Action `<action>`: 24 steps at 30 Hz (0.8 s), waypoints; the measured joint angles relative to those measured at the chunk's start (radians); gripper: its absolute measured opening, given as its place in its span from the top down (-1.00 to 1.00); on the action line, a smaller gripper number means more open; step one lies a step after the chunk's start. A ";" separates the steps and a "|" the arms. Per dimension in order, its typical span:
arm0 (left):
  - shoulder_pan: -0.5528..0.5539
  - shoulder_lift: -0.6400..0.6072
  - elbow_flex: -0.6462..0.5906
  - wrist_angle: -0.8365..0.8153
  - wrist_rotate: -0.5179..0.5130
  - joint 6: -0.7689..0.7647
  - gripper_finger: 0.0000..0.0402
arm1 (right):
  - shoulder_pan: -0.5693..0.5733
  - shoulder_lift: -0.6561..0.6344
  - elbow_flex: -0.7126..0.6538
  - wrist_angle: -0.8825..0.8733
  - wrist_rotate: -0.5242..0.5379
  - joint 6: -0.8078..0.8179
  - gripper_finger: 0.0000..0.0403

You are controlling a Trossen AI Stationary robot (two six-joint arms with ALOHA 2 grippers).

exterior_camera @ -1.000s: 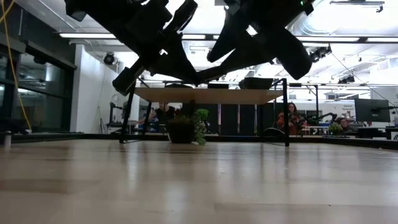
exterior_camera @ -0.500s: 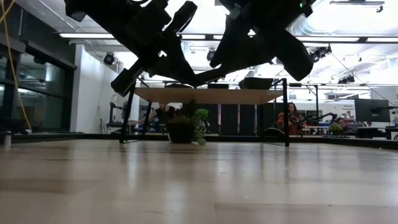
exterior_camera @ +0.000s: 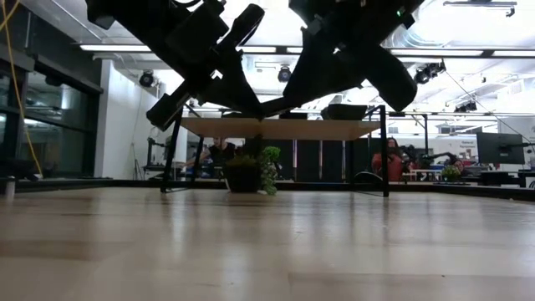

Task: Pick & Place Mini shaped plates
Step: Stack the square plate on top of the other square plate on the shelf

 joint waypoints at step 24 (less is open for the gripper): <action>0.000 0.000 0.000 0.000 0.008 -0.003 0.97 | 0.000 -0.001 0.000 -0.004 -0.041 0.008 0.99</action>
